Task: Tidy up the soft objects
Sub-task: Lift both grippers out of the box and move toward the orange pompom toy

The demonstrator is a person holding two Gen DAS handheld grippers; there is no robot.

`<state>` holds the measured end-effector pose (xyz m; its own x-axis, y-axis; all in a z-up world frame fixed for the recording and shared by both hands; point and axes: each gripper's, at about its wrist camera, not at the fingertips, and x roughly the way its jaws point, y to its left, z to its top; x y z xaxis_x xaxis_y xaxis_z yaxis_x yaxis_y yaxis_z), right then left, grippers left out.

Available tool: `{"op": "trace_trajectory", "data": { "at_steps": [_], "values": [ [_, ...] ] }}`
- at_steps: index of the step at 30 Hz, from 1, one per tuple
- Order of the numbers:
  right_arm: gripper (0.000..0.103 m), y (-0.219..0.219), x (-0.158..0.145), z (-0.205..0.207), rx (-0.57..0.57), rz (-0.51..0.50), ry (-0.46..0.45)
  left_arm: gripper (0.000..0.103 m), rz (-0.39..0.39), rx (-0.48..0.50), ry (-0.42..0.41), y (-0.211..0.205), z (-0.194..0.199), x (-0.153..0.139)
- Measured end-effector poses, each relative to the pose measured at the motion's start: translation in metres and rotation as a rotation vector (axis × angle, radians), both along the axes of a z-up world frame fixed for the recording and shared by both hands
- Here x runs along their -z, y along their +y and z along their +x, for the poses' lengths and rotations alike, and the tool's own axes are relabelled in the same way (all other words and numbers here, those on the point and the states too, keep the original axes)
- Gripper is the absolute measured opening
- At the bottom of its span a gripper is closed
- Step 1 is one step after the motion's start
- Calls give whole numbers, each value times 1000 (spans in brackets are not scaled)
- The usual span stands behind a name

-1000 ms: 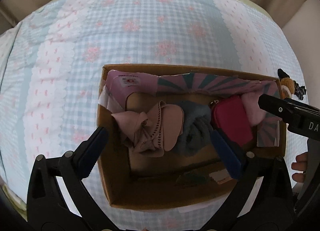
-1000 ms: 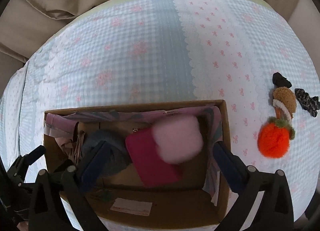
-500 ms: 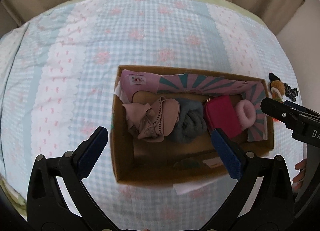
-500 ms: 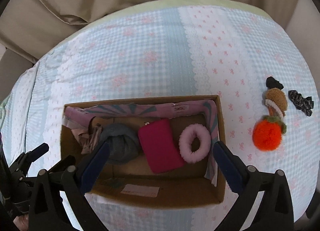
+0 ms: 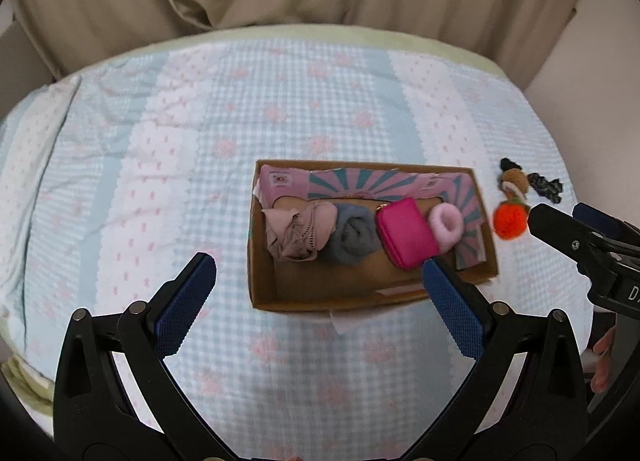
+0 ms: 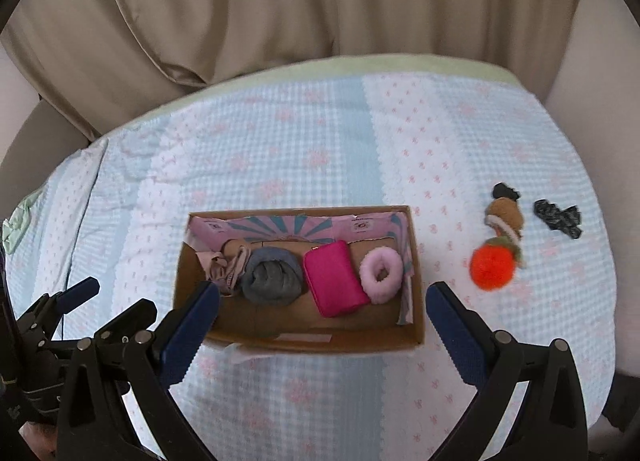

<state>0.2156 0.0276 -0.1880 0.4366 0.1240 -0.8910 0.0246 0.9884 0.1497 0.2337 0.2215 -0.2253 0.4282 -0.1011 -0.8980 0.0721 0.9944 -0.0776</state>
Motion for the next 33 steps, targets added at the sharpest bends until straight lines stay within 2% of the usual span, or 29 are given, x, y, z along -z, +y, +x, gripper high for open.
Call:
{"op": "trace_trajectory", "data": {
  "at_steps": [9,16,23,33],
  "values": [
    [103,-28,-59,-50,46,-40,-116,103,12,35,-100,-28,-39,-53],
    [103,-86,-89,-85,77,-69,-191,103,-3,46,-173,-78,-63,-82],
    [103,-179,-89,-103,69,-64,-195,103,-22,6,-207,-155,-78,-93],
    [103,-278,-66,-79,-22,-30,-158,103,-37,-8,-182,-266,-74,-71]
  ]
}}
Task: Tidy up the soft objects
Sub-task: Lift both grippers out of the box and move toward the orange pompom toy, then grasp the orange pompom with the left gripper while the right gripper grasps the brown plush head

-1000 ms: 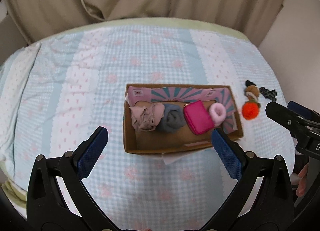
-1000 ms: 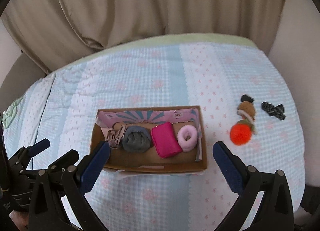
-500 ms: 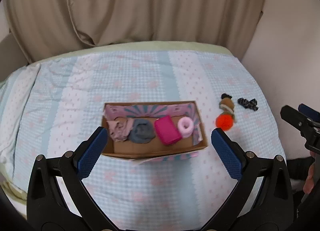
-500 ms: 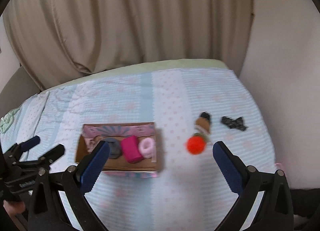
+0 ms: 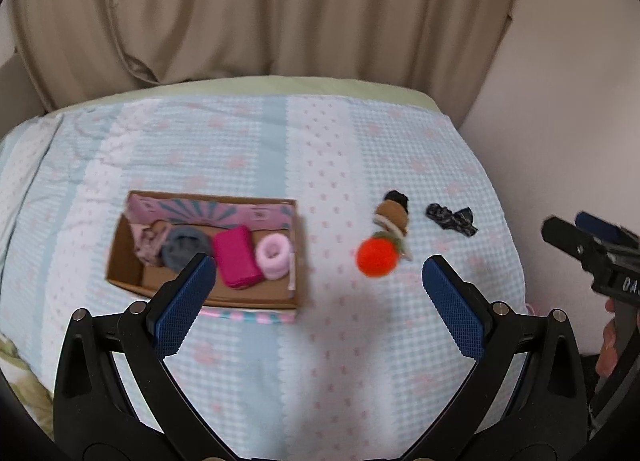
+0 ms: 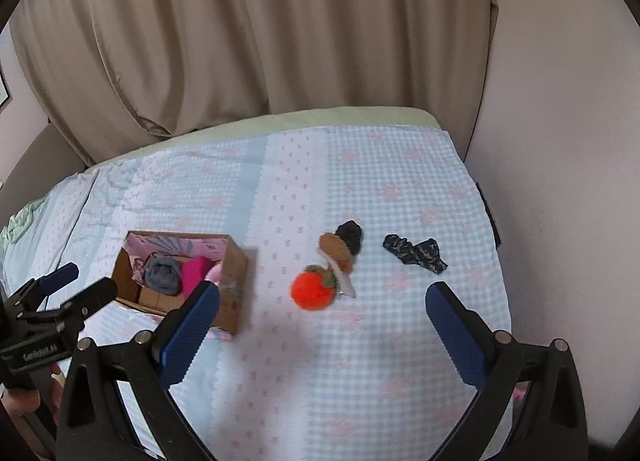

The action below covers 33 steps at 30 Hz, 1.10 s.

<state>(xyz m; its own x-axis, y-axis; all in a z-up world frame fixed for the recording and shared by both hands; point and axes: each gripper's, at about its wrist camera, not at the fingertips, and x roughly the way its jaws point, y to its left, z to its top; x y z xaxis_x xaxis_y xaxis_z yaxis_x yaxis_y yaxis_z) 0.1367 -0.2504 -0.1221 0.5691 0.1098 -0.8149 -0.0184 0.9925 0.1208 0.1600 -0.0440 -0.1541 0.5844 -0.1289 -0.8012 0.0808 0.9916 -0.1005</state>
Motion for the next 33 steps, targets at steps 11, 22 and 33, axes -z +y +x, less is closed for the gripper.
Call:
{"op": "trace_trajectory", "data": {
  "at_steps": [11,22,33],
  "values": [
    [102,-47,74,74,-42,99,92,103,20,84,107,-80,55,78],
    [90,-65,193,151,-64,269,274,102,6,155,234,-123,122,189],
    [75,-49,277,185,-90,358,408,94,10,210,329,-138,155,268]
  ]
}}
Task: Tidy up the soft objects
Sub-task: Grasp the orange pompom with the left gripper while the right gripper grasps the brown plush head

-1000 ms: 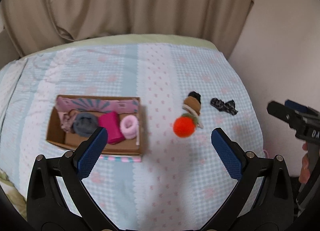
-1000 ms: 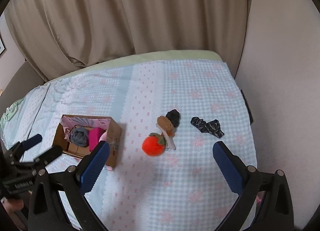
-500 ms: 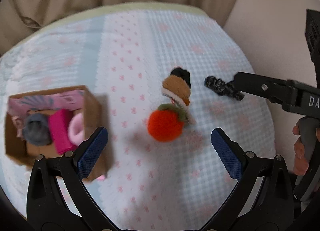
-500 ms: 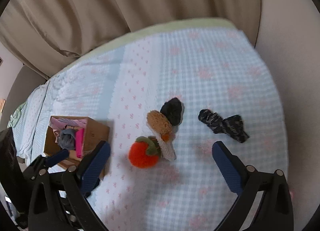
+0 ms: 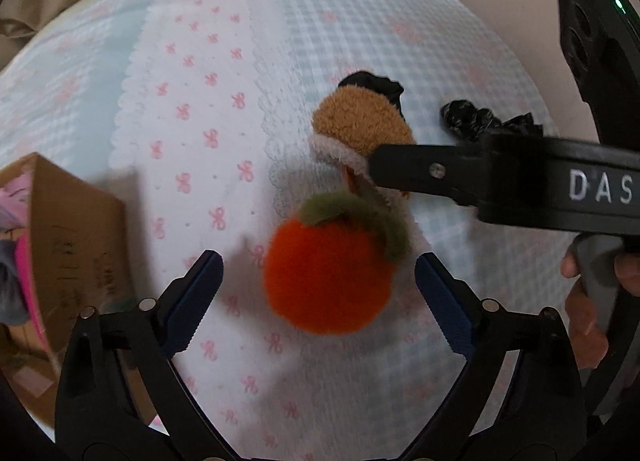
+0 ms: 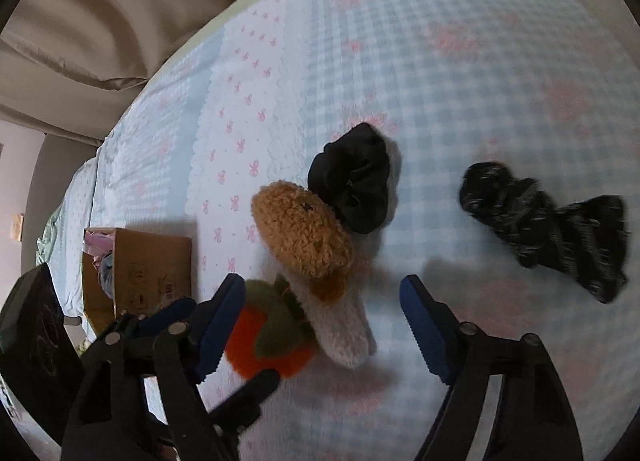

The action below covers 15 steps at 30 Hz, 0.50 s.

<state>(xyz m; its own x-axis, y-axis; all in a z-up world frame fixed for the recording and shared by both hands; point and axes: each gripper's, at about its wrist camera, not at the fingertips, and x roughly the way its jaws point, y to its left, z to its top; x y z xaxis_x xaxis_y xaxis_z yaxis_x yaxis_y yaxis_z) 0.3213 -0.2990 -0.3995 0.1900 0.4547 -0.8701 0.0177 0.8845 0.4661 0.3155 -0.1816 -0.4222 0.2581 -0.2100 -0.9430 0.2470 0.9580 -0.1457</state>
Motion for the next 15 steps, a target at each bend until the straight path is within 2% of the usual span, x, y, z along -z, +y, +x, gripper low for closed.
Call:
{"op": "trace_trajectory", "data": {
  "at_steps": [4,7,12,15],
  "values": [
    [67,6,13,9,1,22,17,88,-7,23,19,-5,5,13],
    [60,10,19,15,-1,38,27,78,-16,34,37,-7,8,21],
    [43,18,27,19,-16,61,40,43,-44,52,74,-9,13,32],
    [38,22,25,19,-31,50,31,38,-49,71,92,-12,13,37]
  ]
}}
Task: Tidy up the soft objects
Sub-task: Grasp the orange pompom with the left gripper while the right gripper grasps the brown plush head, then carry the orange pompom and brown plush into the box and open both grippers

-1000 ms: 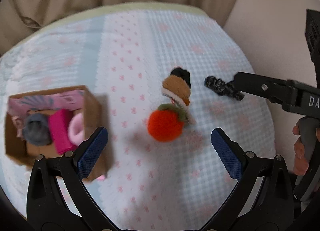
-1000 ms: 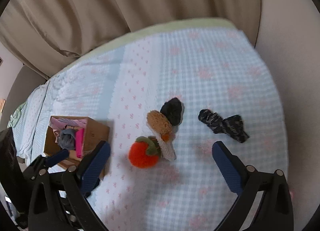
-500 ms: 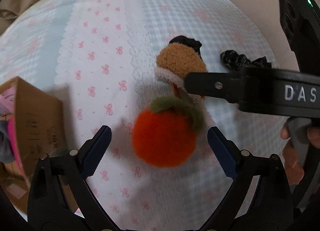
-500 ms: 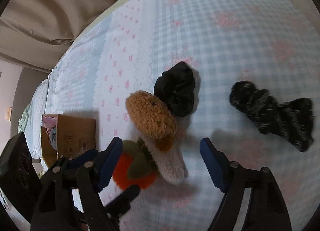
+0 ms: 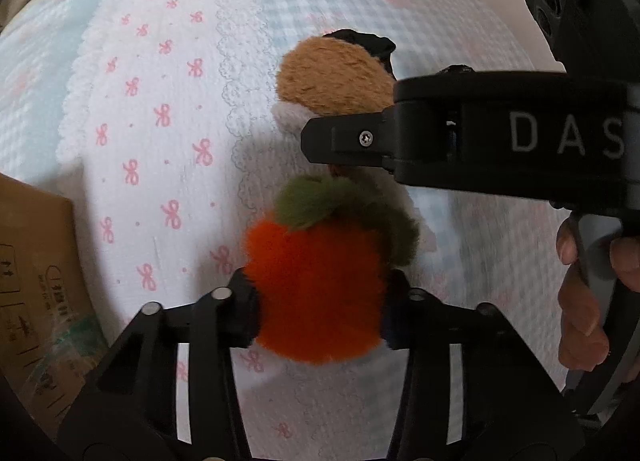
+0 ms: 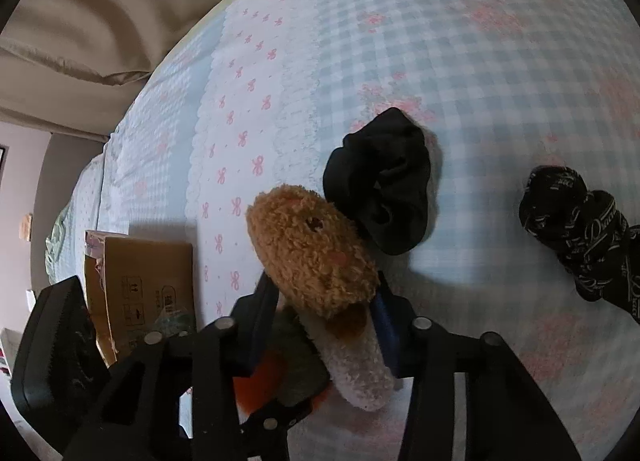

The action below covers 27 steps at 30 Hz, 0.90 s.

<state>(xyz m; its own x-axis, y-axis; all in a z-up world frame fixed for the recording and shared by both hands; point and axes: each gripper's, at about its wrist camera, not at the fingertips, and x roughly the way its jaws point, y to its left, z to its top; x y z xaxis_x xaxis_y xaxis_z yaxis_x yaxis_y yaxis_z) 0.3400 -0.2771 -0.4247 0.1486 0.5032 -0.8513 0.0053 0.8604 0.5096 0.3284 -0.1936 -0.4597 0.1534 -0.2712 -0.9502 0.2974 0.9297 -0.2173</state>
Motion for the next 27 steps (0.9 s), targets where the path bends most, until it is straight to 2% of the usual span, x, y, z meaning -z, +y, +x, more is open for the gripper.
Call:
{"op": "trace_trajectory", "data": {
  "at_steps": [7,16,22,27],
  "values": [
    [36,0,-9,-3,1,-5,-25,36,-39,-33,-28,13,-3,-13],
    [35,-4,-39,-12,15,-2,-78,36,-55,-44,-77,18,-9,-45],
    [35,-6,-75,-22,25,-3,-133,36,-68,-51,-130,32,-32,-86],
    [35,-4,-118,-39,26,-4,-191,36,-73,-62,-183,34,-49,-124]
  ]
}}
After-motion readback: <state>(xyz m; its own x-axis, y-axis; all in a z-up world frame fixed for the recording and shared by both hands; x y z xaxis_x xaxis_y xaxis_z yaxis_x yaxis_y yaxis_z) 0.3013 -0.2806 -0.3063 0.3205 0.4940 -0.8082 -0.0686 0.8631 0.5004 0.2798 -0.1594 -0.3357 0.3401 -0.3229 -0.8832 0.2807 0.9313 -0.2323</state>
